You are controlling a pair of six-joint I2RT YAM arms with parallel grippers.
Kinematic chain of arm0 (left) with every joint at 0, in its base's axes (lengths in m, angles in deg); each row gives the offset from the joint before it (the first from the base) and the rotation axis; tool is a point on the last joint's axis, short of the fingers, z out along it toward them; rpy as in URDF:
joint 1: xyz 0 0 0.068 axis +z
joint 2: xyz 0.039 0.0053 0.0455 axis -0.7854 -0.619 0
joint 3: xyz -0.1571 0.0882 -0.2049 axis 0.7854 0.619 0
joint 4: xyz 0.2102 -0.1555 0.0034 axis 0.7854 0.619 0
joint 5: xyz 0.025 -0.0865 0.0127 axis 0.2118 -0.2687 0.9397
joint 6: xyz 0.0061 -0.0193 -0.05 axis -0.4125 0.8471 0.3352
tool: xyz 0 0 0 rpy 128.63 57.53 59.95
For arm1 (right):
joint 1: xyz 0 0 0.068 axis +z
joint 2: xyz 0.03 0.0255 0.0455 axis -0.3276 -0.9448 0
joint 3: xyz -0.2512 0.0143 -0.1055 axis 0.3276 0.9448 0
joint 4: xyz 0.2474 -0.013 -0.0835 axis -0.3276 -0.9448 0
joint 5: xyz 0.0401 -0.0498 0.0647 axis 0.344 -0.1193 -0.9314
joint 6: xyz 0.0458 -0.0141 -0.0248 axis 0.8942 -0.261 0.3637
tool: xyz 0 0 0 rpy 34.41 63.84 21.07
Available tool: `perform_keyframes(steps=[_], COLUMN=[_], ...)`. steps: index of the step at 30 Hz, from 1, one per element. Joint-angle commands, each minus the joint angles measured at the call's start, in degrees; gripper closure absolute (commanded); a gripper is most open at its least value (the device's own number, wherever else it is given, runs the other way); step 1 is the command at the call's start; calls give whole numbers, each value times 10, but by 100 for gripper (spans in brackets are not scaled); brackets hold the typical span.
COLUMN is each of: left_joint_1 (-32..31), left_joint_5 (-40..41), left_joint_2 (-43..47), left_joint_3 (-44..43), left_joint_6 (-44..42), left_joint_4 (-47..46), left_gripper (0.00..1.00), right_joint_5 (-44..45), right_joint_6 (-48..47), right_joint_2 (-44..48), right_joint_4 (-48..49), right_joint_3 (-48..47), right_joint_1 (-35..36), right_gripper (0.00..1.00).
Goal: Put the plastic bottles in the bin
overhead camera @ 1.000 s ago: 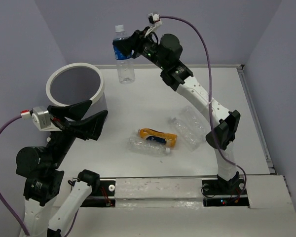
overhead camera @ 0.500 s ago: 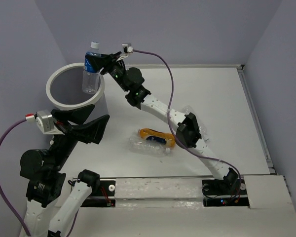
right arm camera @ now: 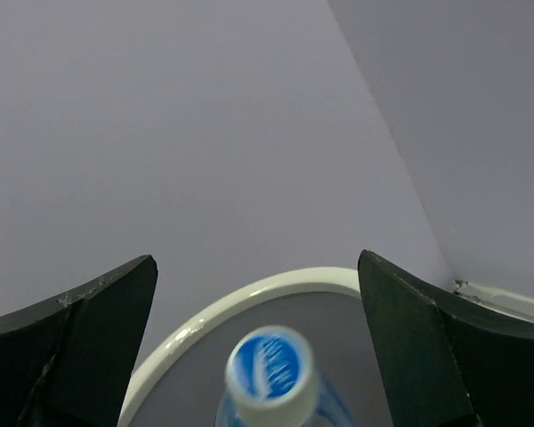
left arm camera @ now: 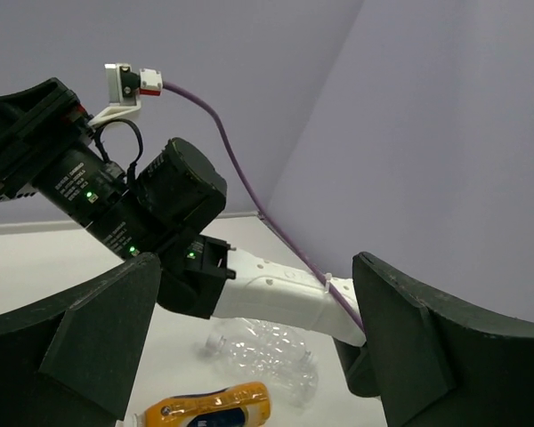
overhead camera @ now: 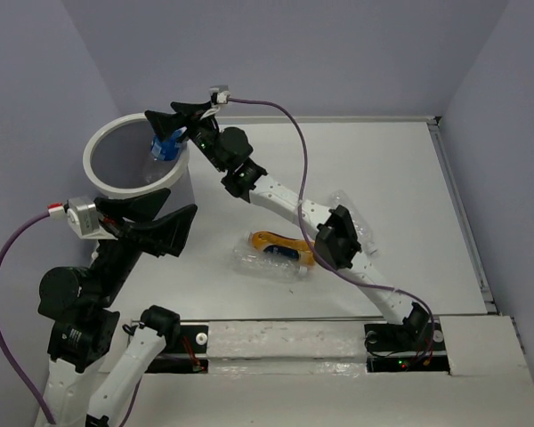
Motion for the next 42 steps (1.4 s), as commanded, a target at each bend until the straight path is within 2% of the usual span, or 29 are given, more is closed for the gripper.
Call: perform_keyframes(steps=[1, 2, 4, 5, 6, 7, 8, 9, 11, 12, 13, 14, 15, 16, 18, 20, 23, 25, 27, 28, 30, 36, 42], left_joint_1=[-2, -2, -2, -2, -2, -3, -3, -2, -2, -3, -4, -6, -20, -34, -74, -143, -209, -258, -287, -294, -306, -309, -310], left_joint_5=[23, 18, 2, -3, -7, -13, -27, -36, -55, -73, -118, -136, -144, -140, -72, 0, 90, 147, 178, 201, 202, 213, 234], left_joint_2=[-29, -36, -51, -53, -54, -55, -56, -64, -77, -97, -111, -125, -156, -172, -201, -256, -345, -416, -480, -501, -564, -680, -794], left_joint_3=[-26, -34, -34, -20, -10, 0, 17, 26, 43, 67, 81, 107, 117, 125, 133, 125, 100, 69, 36, 25, -14, -116, -228], left_joint_6=[-9, -13, -12, 0, 9, 17, 24, 35, 47, 67, 81, 98, 120, 123, 117, 111, 103, 92, 87, 87, 94, 95, 78], left_joint_4=[24, 33, 46, 45, 42, 37, 26, 15, -9, -33, -55, -111, -133, -149, -166, -176, -178, -175, -168, -165, -143, -87, 21], left_gripper=[1, 1, 1, 1, 1, 1, 1, 1, 1, 1, 1, 1, 1, 1, 1, 1, 1, 1, 2, 2, 2, 2, 2], right_joint_5=[-84, -86, -92, -95, -98, -99, -83, -67, -64, -74, -101, -106, -107, -104, -67, -10, 22, 35, 19, 12, -17, -44, -72], right_joint_6=[-45, -55, -67, -74, -78, -83, -92, -94, -82, -59, -47, -27, -24, -20, -18, -24, -38, -59, -84, -94, -125, -170, -195], right_joint_2=[112, 177, 251, 285, 356, 392, 429, 503, 572, 606, 658, 684, 710, 737, 817, 881, 911, 902, 874, 864, 827, 743, 662], right_joint_4=[-44, -42, -29, -30, -32, -35, -52, -76, -111, -131, -192, -222, -240, -256, -304, -362, -442, -489, -514, -526, -538, -546, -546], right_joint_3=[63, 108, 207, 295, 342, 388, 478, 526, 614, 690, 720, 750, 815, 848, 900, 953, 974, 975, 970, 969, 962, 933, 905], right_joint_1=[0, 0, -7, -14, -25, -31, -38, -59, -90, -110, -158, -178, -194, -211, -243, -261, -286, -319, -349, -349, -355, -355, -372], right_gripper=[0, 0, 5, 7, 14, 14, 16, 21, 33, 41, 51, 56, 67, 71, 73, 74, 80, 74, 59, 40, 22, 13, 14])
